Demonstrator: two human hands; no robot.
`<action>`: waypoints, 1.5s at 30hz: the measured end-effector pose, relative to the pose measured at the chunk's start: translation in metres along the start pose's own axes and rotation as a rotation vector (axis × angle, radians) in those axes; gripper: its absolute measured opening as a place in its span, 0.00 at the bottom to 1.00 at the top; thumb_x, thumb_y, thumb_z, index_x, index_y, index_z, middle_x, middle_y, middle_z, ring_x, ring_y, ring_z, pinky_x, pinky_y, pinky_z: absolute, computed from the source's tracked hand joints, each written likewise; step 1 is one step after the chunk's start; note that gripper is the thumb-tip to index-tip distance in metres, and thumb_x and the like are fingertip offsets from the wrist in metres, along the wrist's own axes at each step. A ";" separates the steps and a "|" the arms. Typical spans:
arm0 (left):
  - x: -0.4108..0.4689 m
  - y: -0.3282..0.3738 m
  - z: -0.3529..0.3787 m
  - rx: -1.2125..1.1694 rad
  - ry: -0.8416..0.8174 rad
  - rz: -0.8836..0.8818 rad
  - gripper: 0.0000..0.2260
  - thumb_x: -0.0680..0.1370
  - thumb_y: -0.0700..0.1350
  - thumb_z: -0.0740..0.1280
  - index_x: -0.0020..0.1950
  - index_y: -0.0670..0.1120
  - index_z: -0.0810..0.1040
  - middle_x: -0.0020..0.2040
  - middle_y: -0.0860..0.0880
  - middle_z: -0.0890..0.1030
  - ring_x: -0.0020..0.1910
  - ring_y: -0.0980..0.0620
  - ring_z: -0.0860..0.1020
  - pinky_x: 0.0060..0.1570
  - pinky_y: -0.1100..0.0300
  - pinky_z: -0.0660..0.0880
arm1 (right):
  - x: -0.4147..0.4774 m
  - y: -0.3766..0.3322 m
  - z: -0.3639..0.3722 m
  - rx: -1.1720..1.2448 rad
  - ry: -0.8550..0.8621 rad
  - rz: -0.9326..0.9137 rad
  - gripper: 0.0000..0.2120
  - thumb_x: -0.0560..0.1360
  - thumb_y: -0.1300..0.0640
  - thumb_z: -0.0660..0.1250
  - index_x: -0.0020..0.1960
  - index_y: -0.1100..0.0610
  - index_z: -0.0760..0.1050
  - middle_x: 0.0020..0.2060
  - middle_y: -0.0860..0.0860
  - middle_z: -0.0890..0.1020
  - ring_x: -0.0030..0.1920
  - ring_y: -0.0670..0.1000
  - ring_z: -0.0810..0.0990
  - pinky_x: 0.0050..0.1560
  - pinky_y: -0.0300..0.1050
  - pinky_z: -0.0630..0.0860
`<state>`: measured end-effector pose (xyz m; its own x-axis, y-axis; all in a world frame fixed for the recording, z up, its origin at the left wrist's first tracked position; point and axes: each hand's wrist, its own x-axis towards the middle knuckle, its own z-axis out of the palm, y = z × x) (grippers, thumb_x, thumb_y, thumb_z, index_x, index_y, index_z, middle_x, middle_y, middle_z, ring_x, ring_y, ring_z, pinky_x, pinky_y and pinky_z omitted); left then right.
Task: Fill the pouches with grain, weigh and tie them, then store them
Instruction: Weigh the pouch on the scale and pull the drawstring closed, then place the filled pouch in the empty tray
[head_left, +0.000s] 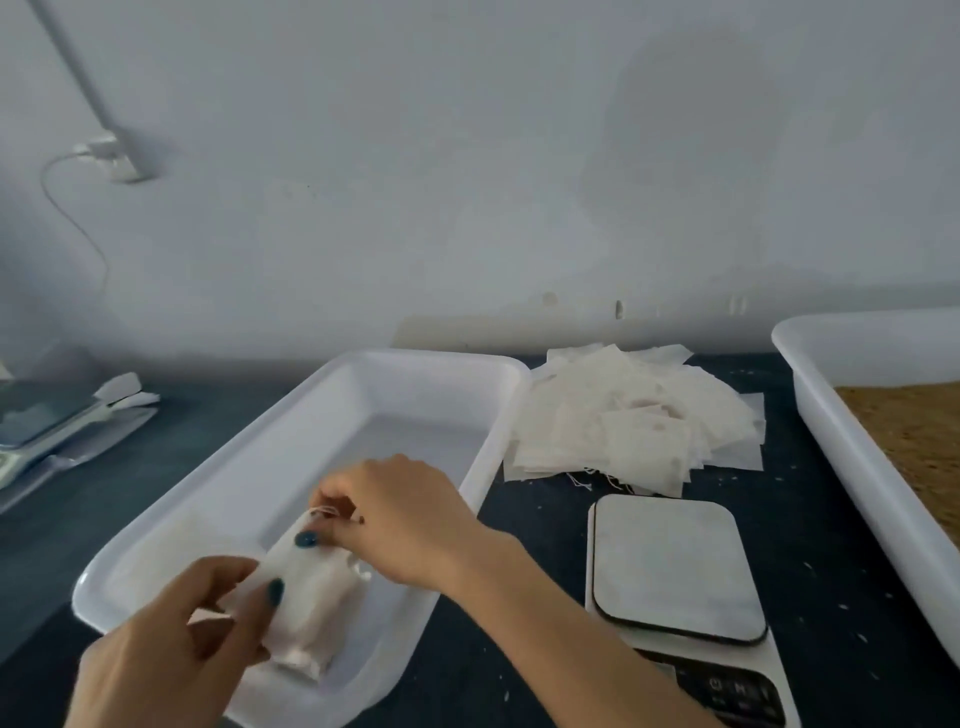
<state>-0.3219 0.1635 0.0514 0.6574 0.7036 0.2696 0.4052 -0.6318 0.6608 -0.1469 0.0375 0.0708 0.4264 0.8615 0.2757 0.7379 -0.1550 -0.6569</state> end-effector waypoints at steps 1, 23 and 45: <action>-0.001 -0.005 0.001 0.085 -0.004 0.011 0.15 0.64 0.70 0.65 0.48 0.69 0.77 0.31 0.63 0.81 0.28 0.61 0.81 0.27 0.60 0.75 | 0.005 -0.002 0.007 -0.040 -0.030 0.003 0.12 0.79 0.45 0.67 0.54 0.52 0.81 0.48 0.52 0.84 0.46 0.54 0.77 0.43 0.46 0.69; 0.045 -0.001 0.032 0.564 0.102 0.101 0.22 0.58 0.38 0.81 0.34 0.52 0.69 0.30 0.43 0.78 0.34 0.38 0.79 0.39 0.42 0.76 | -0.020 -0.008 0.005 0.004 0.000 -0.088 0.12 0.80 0.58 0.66 0.63 0.53 0.76 0.57 0.51 0.82 0.58 0.55 0.77 0.60 0.54 0.75; 0.096 0.182 0.301 0.232 -0.644 0.908 0.20 0.74 0.50 0.71 0.67 0.57 0.77 0.68 0.58 0.76 0.67 0.56 0.73 0.66 0.56 0.69 | -0.189 0.186 -0.104 0.106 0.660 0.684 0.16 0.77 0.67 0.67 0.56 0.47 0.77 0.48 0.41 0.84 0.49 0.32 0.79 0.48 0.26 0.73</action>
<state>0.0060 0.0182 -0.0139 0.9449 -0.3012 0.1283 -0.3243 -0.9146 0.2414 -0.0361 -0.2046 -0.0308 0.9805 0.1495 0.1274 0.1823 -0.4512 -0.8736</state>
